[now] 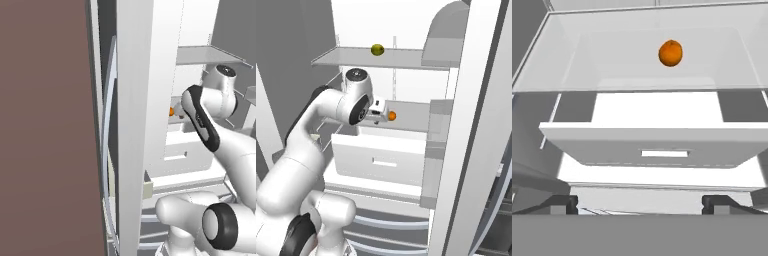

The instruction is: Pick the pear and tangerine from the fridge and place them inside the tupperware on the counter.

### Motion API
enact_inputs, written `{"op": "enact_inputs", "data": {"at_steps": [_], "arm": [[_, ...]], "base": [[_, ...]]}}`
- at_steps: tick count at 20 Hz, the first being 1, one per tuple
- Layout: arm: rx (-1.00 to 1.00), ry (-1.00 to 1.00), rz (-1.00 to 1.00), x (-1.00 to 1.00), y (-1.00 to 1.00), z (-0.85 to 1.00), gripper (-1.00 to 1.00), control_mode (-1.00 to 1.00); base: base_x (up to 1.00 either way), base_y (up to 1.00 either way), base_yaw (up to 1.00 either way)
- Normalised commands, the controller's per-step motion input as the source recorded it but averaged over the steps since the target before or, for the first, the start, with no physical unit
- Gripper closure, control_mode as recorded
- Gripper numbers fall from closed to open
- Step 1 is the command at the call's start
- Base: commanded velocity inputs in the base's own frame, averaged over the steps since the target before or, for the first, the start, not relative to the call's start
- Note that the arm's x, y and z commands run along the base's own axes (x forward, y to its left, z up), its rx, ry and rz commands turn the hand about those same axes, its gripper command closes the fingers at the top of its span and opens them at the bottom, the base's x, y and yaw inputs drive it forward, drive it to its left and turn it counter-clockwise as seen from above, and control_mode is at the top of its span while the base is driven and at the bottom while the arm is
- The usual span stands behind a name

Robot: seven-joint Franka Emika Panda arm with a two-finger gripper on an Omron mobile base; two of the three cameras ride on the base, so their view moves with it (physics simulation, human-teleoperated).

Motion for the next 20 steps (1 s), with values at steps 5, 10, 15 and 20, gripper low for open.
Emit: {"op": "enact_inputs", "data": {"at_steps": [5, 10, 15, 20], "arm": [[0.00, 0.00, 0.03, 0.34, -0.18, -0.26, -1.00, -1.00], [0.00, 0.01, 0.00, 0.32, -0.04, -0.21, -1.00, -1.00], [0.00, 0.01, 0.00, 0.39, 0.00, -0.10, -1.00, -1.00], [0.00, 0.00, 0.00, 0.31, 0.00, -0.09, -1.00, -1.00]], "base": [[0.00, 0.00, 0.00], [0.00, 0.00, 0.00], [0.00, 0.00, 0.00], [0.00, 0.00, 0.00]]}}
